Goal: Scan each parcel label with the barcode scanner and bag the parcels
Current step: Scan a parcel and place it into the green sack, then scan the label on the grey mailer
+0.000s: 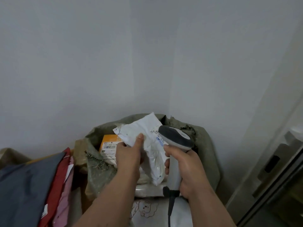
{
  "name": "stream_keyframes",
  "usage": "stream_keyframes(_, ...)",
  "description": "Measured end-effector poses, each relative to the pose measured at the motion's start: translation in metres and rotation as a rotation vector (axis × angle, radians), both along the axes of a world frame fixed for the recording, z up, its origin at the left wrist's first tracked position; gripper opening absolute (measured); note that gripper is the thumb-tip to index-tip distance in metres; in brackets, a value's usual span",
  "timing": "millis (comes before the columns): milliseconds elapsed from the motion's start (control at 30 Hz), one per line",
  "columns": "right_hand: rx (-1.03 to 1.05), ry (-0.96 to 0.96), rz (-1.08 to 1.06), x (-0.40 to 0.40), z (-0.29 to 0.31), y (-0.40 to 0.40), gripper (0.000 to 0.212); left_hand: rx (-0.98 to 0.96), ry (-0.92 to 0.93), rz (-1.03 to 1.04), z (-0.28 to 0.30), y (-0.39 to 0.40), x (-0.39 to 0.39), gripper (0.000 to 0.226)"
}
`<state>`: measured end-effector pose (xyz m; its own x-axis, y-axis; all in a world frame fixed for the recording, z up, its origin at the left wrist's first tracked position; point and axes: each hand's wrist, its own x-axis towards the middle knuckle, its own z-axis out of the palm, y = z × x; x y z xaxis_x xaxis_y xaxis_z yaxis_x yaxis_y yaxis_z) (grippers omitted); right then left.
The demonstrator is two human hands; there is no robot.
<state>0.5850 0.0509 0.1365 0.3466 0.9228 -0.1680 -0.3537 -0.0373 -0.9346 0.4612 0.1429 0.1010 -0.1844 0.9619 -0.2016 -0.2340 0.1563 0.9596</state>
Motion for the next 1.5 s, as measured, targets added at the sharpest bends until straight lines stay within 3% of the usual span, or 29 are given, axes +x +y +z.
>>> stream_keyframes(200,-0.059,0.011,-0.054,0.021,-0.019,0.008,0.021,-0.206,0.01,-0.026,-0.02,0.025,0.031,0.084)
stream_keyframes(367,-0.095,0.044,-0.053,0.063,-0.027,0.036,0.025,-0.394,-0.207,-0.037,-0.015,0.06,0.071,0.06)
stream_keyframes(467,-0.086,0.069,-0.024,0.09,-0.027,0.051,0.027,-0.385,-0.255,-0.001,-0.007,0.081,0.095,0.055)
stream_keyframes(700,-0.115,0.138,0.027,0.137,-0.023,0.087,0.011,-0.316,-0.118,0.109,-0.008,0.11,0.107,0.061)
stream_keyframes(900,-0.181,0.172,0.111,0.149,-0.028,0.1,0.012,-0.325,0.0,0.255,-0.011,0.114,0.077,0.056)
stream_keyframes(1000,-0.164,0.177,0.125,0.148,-0.031,0.109,0.016,-0.342,0.086,0.23,-0.021,0.112,0.074,0.061)
stream_keyframes(1200,-0.137,0.146,0.167,0.142,-0.035,0.119,0.005,-0.411,-0.091,0.146,-0.04,0.115,0.093,0.052)
stream_keyframes(1333,-0.19,0.113,0.162,0.146,-0.04,0.122,0.01,-0.401,-0.196,0.066,-0.048,0.111,0.119,0.033)
stream_keyframes(1500,-0.224,0.14,0.15,0.153,-0.046,0.122,0.013,-0.371,-0.335,-0.114,-0.047,0.107,0.143,0.033)
